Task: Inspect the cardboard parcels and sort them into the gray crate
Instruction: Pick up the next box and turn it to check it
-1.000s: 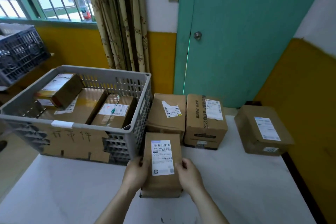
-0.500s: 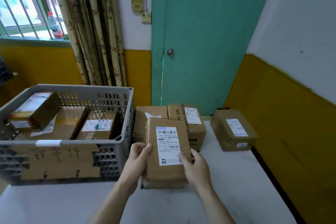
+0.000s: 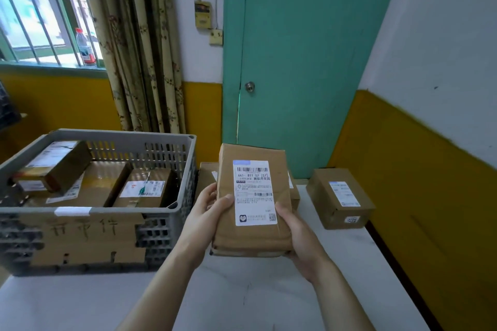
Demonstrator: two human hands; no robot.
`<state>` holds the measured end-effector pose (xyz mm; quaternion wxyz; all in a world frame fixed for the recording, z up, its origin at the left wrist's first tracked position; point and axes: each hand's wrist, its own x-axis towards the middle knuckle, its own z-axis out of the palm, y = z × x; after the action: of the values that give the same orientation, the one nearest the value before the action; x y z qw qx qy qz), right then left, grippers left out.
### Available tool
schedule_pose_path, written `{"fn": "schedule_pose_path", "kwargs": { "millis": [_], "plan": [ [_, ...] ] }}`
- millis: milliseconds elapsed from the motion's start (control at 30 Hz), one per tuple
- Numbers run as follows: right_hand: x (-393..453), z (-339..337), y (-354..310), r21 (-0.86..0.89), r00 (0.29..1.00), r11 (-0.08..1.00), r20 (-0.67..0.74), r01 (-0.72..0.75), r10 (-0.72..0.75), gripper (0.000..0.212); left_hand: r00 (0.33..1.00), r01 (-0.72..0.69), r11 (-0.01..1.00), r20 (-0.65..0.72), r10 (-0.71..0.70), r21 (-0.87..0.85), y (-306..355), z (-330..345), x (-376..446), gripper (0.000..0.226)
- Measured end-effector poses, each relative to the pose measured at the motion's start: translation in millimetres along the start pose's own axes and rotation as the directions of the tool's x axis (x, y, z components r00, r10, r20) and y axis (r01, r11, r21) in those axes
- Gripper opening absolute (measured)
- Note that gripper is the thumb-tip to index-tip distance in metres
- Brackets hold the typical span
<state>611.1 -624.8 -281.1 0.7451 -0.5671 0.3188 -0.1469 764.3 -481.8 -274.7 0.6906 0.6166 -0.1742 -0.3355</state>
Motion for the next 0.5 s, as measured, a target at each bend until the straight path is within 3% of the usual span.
{"fn": "schedule_pose_path", "kwargs": {
  "millis": [167,367,500],
  "plan": [
    [2,-12,-13,-0.049,1.0,0.999,0.011,0.019,-0.018,0.042,0.999,0.036,0.999,0.008,-0.036,0.013,10,11,3,0.049],
    [5,-23,-16,-0.052,0.999,0.998,0.028,0.046,-0.044,0.041,1.0,0.024,0.997,0.016,-0.025,0.07,16,20,6,0.064],
    [8,-32,-21,-0.07,0.995,0.994,0.06,0.079,-0.075,0.054,1.0,0.011,0.999,0.022,-0.012,0.044,11,24,4,0.072]
  ]
}}
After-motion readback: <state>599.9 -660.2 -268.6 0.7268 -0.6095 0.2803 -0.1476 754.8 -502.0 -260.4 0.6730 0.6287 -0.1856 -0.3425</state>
